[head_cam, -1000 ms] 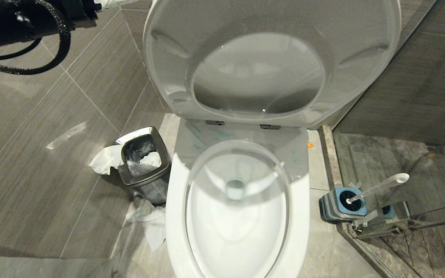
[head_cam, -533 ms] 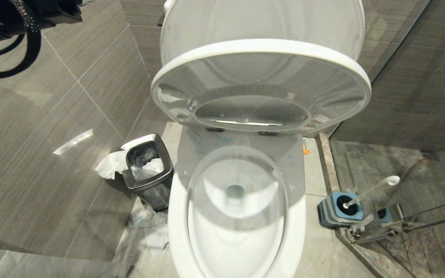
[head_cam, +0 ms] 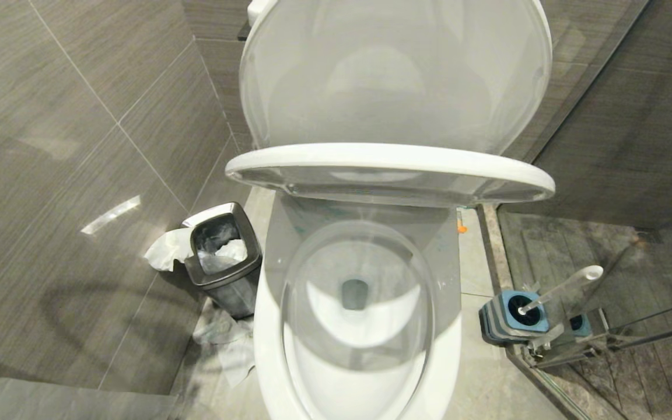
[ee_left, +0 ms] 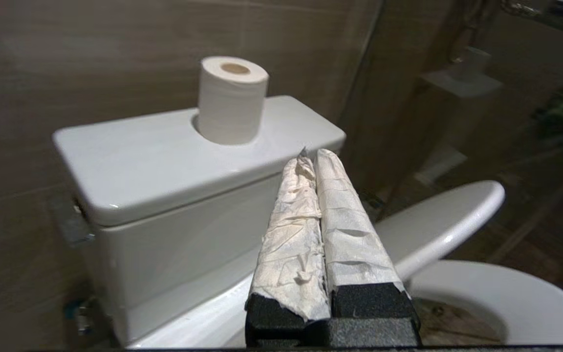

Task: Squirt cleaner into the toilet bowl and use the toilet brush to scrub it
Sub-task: Close the toilet lid

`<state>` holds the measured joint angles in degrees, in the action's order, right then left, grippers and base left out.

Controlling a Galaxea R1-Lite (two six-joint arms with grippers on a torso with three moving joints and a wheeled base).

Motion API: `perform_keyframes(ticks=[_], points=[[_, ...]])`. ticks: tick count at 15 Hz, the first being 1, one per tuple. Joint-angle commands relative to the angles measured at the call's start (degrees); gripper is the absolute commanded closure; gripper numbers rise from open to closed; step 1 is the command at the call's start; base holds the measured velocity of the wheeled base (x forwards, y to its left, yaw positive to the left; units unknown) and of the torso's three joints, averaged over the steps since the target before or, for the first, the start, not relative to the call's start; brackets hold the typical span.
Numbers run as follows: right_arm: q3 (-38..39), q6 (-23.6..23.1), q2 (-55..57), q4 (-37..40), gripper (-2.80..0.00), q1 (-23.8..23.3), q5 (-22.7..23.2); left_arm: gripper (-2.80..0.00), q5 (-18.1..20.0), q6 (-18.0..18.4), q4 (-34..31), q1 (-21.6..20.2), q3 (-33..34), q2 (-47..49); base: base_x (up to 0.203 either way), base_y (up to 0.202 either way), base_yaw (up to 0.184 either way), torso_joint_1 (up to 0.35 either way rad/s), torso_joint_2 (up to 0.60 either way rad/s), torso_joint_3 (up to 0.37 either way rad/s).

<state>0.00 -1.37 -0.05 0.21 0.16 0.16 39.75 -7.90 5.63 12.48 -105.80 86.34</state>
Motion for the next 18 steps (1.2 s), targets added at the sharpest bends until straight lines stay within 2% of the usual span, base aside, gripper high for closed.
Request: perform_keyframes(ticks=[1, 2, 3, 4, 5, 6, 8, 9, 11, 14, 16, 18], points=[[0.0, 0.0, 0.0, 0.0, 0.0, 0.0, 0.0, 0.0, -1.5, -0.1, -9.7, -0.9, -5.6, -2.5, 0.0, 0.0, 0.0, 0.0, 0.0, 0.0], [0.0, 0.0, 0.0, 0.0, 0.0, 0.0, 0.0, 0.0, -2.3, 0.0, -15.0, -1.1, -5.9, -4.6, 0.0, 0.0, 0.0, 0.0, 0.0, 0.0], [0.0, 0.0, 0.0, 0.0, 0.0, 0.0, 0.0, 0.0, -4.9, 1.4, -19.0, -1.2, -6.1, -5.6, 0.0, 0.0, 0.0, 0.0, 0.0, 0.0], [0.0, 0.0, 0.0, 0.0, 0.0, 0.0, 0.0, 0.0, -8.8, 5.3, -20.7, -1.0, -6.1, -6.0, 0.0, 0.0, 0.0, 0.0, 0.0, 0.0], [0.0, 0.0, 0.0, 0.0, 0.0, 0.0, 0.0, 0.0, -14.1, 11.2, -22.2, 0.0, -6.2, -6.1, 0.0, 0.0, 0.0, 0.0, 0.0, 0.0], [0.0, 0.0, 0.0, 0.1, 0.0, 0.0, 0.0, 0.0, -18.2, 14.6, -23.5, 2.5, -6.1, -6.1, 0.0, 0.0, 0.0, 0.0, 0.0, 0.0], [0.0, 0.0, 0.0, 0.0, 0.0, 0.0, 0.0, 0.0, -23.0, 16.2, -27.0, 9.0, -6.1, -6.2, 0.0, 0.0, 0.0, 0.0, 0.0, 0.0], [0.0, 0.0, 0.0, 0.0, 0.0, 0.0, 0.0, 0.0, -24.6, 17.1, -31.0, 11.7, -6.1, -6.2, 0.0, 0.0, 0.0, 0.0, 0.0, 0.0], [0.0, 0.0, 0.0, 0.0, 0.0, 0.0, 0.0, 0.0, -25.8, 22.2, -38.0, 14.8, -6.1, -6.3, 0.0, 0.0, 0.0, 0.0, 0.0, 0.0], [0.0, 0.0, 0.0, 0.0, 0.0, 0.0, 0.0, 0.0, -26.1, 26.5, -43.2, 21.6, -5.8, -5.5, 0.0, 0.0, 0.0, 0.0, 0.0, 0.0], [0.0, 0.0, 0.0, 0.0, 0.0, 0.0, 0.0, 0.0, -26.7, 28.2, -43.6, 23.6, -5.8, -2.9, 0.0, 0.0, 0.0, 0.0, 0.0, 0.0], [0.0, 0.0, 0.0, 0.0, 0.0, 0.0, 0.0, 0.0, -28.9, 28.4, -40.4, 25.2, -5.8, -0.2, 0.0, 0.0, 0.0, 0.0, 0.0, 0.0]])
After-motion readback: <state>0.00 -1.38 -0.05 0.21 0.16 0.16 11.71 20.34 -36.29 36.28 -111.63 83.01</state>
